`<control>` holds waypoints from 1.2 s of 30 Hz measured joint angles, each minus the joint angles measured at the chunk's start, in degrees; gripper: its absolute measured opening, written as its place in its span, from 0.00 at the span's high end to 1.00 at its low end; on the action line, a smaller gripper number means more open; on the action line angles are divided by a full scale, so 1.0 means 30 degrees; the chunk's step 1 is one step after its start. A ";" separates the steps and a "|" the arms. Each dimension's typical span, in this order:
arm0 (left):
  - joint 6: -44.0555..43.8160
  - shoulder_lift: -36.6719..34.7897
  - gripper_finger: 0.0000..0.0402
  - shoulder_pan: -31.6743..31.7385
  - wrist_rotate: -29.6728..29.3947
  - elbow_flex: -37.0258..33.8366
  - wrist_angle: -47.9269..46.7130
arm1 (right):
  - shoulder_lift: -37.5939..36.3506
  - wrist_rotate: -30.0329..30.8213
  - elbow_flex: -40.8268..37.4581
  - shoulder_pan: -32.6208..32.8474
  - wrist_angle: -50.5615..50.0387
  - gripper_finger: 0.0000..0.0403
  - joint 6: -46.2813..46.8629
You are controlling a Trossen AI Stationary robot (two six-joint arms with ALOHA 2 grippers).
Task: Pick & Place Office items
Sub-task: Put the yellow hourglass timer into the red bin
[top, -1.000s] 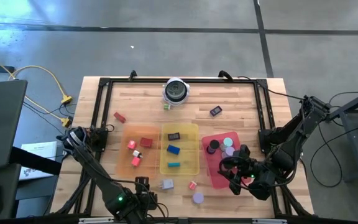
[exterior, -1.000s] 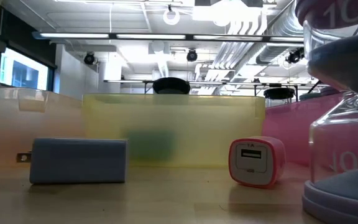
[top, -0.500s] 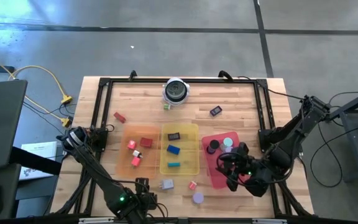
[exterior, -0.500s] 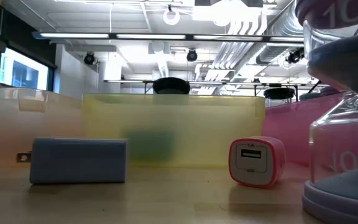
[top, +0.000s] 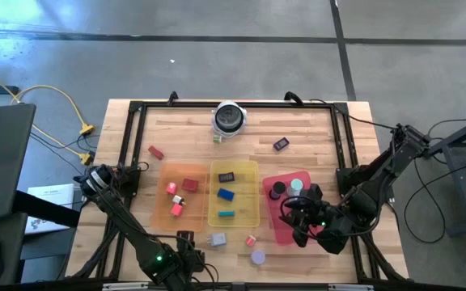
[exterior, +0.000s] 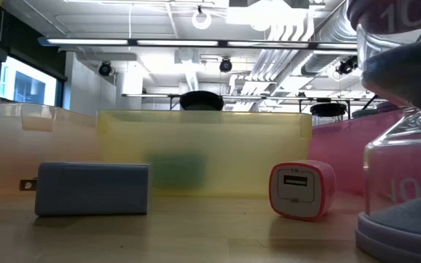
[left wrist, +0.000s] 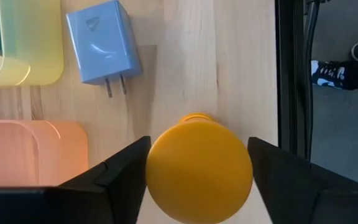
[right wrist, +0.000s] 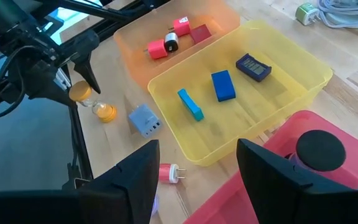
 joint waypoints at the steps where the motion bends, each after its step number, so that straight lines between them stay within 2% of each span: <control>1: 0.0003 0.0000 0.39 0.0000 -0.0009 0.0005 0.0000 | 0.0000 0.0007 0.0000 0.0000 0.0000 0.49 -0.0138; 7: 0.0007 0.0000 0.52 0.0000 -0.0096 0.0000 0.0000 | 0.0000 0.0044 0.0000 0.0000 0.0000 0.49 -0.0272; 13: -0.0153 -0.0085 0.52 0.0044 -0.0093 -0.0014 -0.0030 | 0.0000 0.0044 0.0000 0.0000 0.0007 0.49 -0.0402; 19: -0.2156 -0.1506 0.52 0.0051 0.0079 -0.0015 -0.1001 | 0.0000 0.0038 0.0000 0.0000 0.0476 0.49 -0.0656; 23: -0.2470 -0.2688 0.52 0.0051 0.0046 -0.0015 -0.1526 | 0.0000 0.0034 0.0000 0.0000 0.1455 0.49 -0.1873; 29: -0.2329 -0.4718 0.52 0.0530 -0.0543 0.0001 -0.2129 | 0.0000 -0.0087 0.0000 0.0000 0.4681 0.49 -0.4801; 32: -0.1996 -0.6090 0.52 0.0807 -0.1452 0.0060 -0.2234 | 0.0000 -0.0095 -0.0007 0.0000 0.6359 0.49 -0.6276; 36: -0.0462 -0.8038 0.52 0.1270 -0.4198 0.0080 -0.1373 | 0.0000 -0.0095 0.0000 0.0000 0.7762 0.49 -0.7589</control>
